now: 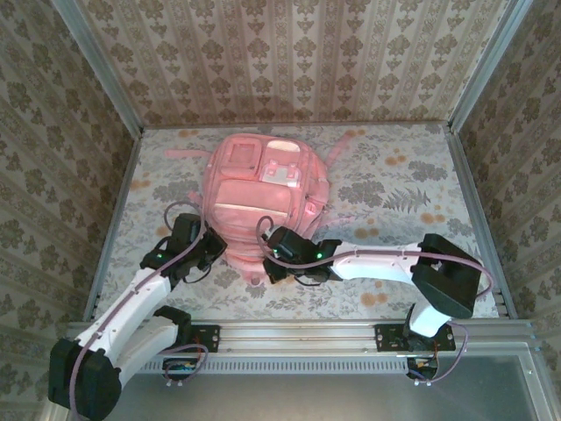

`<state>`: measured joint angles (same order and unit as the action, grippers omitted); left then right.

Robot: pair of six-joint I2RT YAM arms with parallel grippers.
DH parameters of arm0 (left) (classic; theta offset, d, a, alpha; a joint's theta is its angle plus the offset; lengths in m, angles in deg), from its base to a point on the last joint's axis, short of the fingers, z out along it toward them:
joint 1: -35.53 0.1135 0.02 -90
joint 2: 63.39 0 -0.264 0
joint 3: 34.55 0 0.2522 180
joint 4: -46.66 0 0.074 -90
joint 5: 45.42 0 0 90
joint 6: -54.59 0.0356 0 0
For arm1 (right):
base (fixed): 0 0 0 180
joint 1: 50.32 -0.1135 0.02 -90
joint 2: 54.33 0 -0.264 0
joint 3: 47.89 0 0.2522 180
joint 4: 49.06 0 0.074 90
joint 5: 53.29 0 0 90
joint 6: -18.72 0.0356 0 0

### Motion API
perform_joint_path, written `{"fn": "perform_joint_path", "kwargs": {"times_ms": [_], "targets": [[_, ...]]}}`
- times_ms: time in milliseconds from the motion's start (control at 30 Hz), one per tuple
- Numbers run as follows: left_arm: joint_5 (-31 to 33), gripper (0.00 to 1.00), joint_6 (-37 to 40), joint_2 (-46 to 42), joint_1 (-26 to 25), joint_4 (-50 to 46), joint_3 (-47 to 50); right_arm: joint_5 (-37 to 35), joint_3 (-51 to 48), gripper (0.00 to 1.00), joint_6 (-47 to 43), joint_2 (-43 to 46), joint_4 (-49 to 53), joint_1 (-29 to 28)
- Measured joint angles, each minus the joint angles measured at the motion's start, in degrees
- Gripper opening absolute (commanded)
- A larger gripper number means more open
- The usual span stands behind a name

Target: Pack the student bag

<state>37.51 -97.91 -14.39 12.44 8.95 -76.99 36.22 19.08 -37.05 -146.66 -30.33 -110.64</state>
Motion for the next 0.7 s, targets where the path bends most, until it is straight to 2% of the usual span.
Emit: {"fn": "perform_joint_path", "kwargs": {"times_ms": [267, 400, 433, 467, 533, 600, 700], "targets": [[-0.9, 0.0, 1.5, -0.3, 1.9, -0.1, 0.0, -1.6, -5.2, 0.0, -1.3, 4.2, -0.1, 2.6], [-2.2, 0.0, 3.3, 0.1, 4.9, -0.2, 0.0, -1.6, -6.4, 0.0, -1.2, 4.5, -0.8, 3.2], [-2.6, 0.07, 3.8, 0.4, 5.8, -0.3, -0.2, -1.2, -6.3, 0.0, -1.2, 4.2, -1.5, 3.1], [-3.1, 0.19, 4.4, 0.9, 6.8, -0.6, -0.5, -0.8, -5.7, 0.0, -1.2, 3.3, -1.9, 2.8], [-3.4, 0.36, 5.2, 1.4, 8.3, -0.9, -1.1, -0.6, -3.8, 0.0, -1.0, 0.6, -2.0, 2.1], [-3.4, 0.43, 5.6, 1.4, 9.5, -1.2, -2.2, -0.5, -2.1, 0.0, -0.8, -2.1, -2.1, 1.5], [-4.2, 0.47, 5.0, 0.1, 9.7, -1.4, -3.0, -0.3, -0.6, 0.0, 0.1, -4.8, -2.4, 1.3]]}}
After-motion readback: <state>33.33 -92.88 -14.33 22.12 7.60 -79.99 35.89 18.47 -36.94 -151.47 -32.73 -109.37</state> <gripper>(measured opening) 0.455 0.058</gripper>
